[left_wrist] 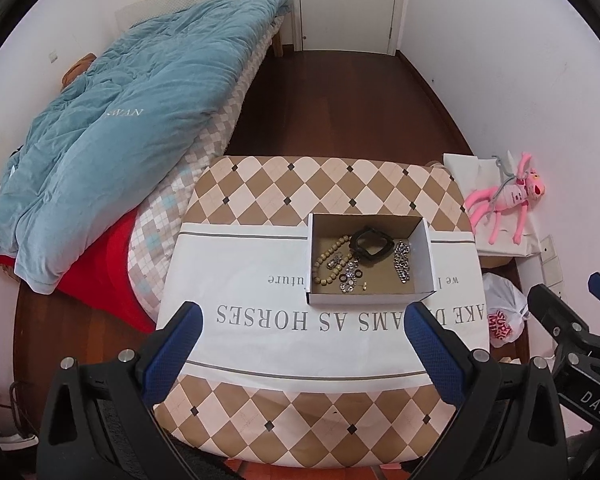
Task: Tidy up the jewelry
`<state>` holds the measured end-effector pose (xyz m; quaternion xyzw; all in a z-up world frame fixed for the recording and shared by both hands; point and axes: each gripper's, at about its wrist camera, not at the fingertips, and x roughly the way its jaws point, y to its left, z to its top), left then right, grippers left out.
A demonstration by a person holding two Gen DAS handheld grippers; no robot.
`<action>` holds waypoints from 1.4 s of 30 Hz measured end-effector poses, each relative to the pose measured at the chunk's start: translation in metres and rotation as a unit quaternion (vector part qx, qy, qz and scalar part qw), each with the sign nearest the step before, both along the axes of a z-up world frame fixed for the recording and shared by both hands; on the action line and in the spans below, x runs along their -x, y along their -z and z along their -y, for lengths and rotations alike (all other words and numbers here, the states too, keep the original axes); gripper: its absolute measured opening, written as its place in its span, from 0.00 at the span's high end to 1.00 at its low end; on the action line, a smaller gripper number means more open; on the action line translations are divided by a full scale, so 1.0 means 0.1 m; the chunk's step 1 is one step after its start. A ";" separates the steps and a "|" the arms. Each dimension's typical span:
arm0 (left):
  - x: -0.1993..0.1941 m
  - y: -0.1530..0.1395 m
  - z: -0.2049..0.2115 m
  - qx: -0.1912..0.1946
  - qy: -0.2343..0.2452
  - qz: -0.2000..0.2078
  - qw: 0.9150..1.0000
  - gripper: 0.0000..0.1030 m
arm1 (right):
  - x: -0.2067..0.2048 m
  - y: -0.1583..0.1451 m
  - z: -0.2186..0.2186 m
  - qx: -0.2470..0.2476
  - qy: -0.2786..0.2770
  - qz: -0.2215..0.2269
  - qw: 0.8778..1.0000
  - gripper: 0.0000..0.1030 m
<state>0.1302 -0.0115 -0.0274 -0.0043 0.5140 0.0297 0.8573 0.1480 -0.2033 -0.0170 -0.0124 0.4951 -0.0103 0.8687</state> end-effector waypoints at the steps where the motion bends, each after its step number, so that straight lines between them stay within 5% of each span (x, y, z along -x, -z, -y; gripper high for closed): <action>1: 0.00 0.01 -0.01 0.000 0.000 -0.001 1.000 0.00 | 0.00 0.00 -0.01 0.000 -0.001 -0.001 1.000 0.00; 42: 0.02 0.02 -0.01 -0.001 -0.007 -0.001 1.000 0.00 | -0.02 0.06 -0.02 0.002 -0.010 -0.016 1.000 0.00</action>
